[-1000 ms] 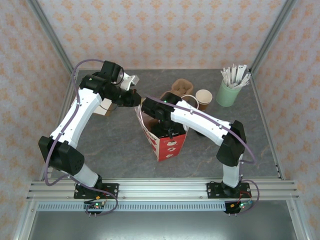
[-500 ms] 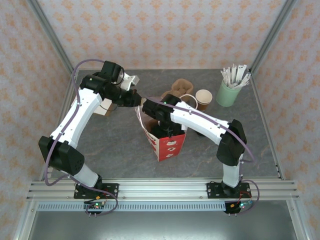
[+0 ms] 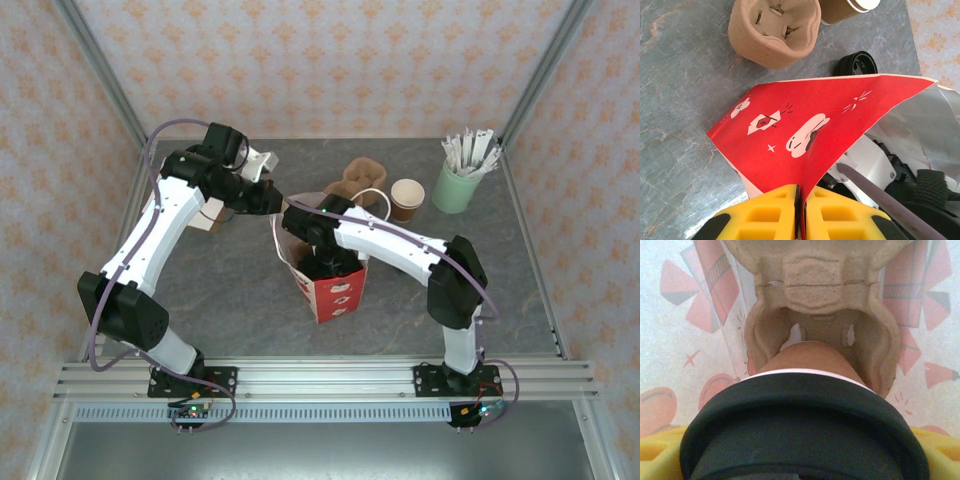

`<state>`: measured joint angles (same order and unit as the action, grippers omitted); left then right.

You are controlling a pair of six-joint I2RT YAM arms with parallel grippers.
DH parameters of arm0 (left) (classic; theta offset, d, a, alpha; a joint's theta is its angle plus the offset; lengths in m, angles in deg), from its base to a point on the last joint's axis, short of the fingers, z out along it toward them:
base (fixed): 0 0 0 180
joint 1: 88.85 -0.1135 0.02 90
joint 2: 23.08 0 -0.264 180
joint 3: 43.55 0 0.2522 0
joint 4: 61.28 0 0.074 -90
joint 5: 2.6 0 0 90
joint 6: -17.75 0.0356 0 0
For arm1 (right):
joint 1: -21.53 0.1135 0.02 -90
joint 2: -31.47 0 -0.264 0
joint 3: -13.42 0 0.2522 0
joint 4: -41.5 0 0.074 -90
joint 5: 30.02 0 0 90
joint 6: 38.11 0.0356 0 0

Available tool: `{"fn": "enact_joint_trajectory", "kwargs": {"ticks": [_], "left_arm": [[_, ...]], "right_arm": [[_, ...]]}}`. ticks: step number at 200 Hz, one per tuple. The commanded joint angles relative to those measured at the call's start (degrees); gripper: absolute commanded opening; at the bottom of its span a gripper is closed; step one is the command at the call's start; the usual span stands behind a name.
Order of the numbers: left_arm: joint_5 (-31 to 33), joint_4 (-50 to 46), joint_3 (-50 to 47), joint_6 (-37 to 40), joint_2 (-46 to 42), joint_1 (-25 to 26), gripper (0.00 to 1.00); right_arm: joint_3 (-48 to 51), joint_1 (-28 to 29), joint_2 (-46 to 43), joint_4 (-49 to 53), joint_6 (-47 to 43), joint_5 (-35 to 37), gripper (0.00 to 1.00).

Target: Pack the takeout coffee

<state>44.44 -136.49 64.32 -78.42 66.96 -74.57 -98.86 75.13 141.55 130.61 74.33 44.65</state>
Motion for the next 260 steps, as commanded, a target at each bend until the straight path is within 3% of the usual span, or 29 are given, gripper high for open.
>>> {"fn": "enact_joint_trajectory", "kwargs": {"ticks": [1, 126, 260], "left_arm": [[0.9, 0.8, -0.1, -0.5, -0.2, 0.3, 0.12], [1.3, 0.7, 0.2, -0.6, 0.6, 0.4, 0.12], [1.7, 0.2, 0.6, -0.7, 0.8, 0.7, 0.13]], "right_arm": [[1.3, -0.5, 0.8, -0.2, -1.0, 0.0, 0.86], [8.8, -1.2, 2.1, -6.5, -4.4, -1.9, 0.87], [10.5, -1.2, 4.0, -7.9, -7.9, -1.1, 0.87]]}}
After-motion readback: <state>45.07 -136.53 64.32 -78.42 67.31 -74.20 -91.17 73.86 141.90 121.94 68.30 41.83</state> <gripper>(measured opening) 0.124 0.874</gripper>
